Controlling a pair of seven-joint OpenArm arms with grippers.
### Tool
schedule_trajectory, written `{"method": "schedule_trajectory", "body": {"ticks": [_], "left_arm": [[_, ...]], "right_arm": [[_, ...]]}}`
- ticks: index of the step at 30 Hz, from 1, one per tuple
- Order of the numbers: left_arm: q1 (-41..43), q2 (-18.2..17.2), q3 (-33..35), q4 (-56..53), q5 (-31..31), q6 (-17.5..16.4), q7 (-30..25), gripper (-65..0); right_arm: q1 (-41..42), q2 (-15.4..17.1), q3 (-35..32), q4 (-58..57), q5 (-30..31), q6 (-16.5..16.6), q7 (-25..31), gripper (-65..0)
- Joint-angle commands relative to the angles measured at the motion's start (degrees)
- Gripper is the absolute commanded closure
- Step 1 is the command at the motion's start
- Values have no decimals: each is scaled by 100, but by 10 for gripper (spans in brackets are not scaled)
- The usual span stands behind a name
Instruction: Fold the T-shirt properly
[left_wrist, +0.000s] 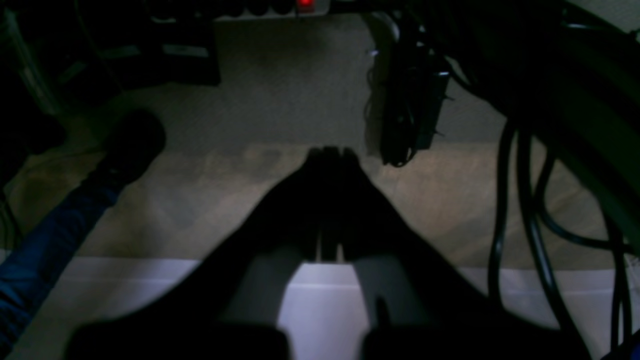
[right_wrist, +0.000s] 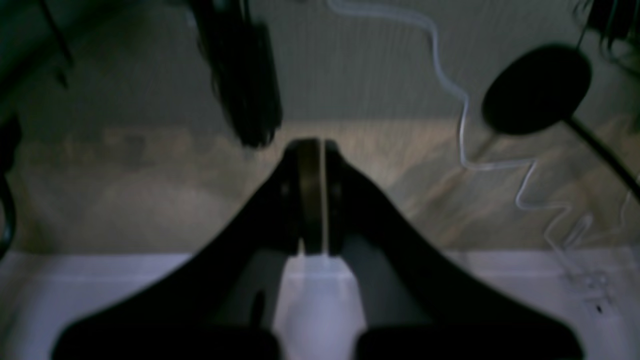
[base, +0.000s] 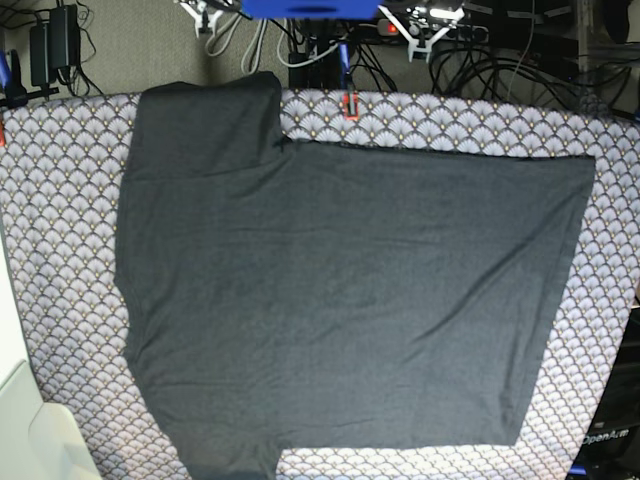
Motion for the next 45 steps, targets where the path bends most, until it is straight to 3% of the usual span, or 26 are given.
{"method": "schedule_trajectory", "body": {"ticks": [1,8,30,37,45], "left_arm": [[17,-2,-5,23,-19,-1,14,-4],[26,-72,3,23,-19,-1,14,-4],[369,-204,3,243,-19,-1,-196,-4],[1195,-301,3,1394,-19,-1,-170,-4],[2628,-468,38,3654,-19,-10,-161,-4]], "right_arm": [[-134,0,-3,102,27,-84,-24,0],[-160,0,-21,207,27,-84,-349,0],[-301,35,-3,242,27,-84,-287,0],[-1523,35,-30,2282,27,-84,-349,0],[-2982,158,-12,4453,27,-84,-349,0]]}}
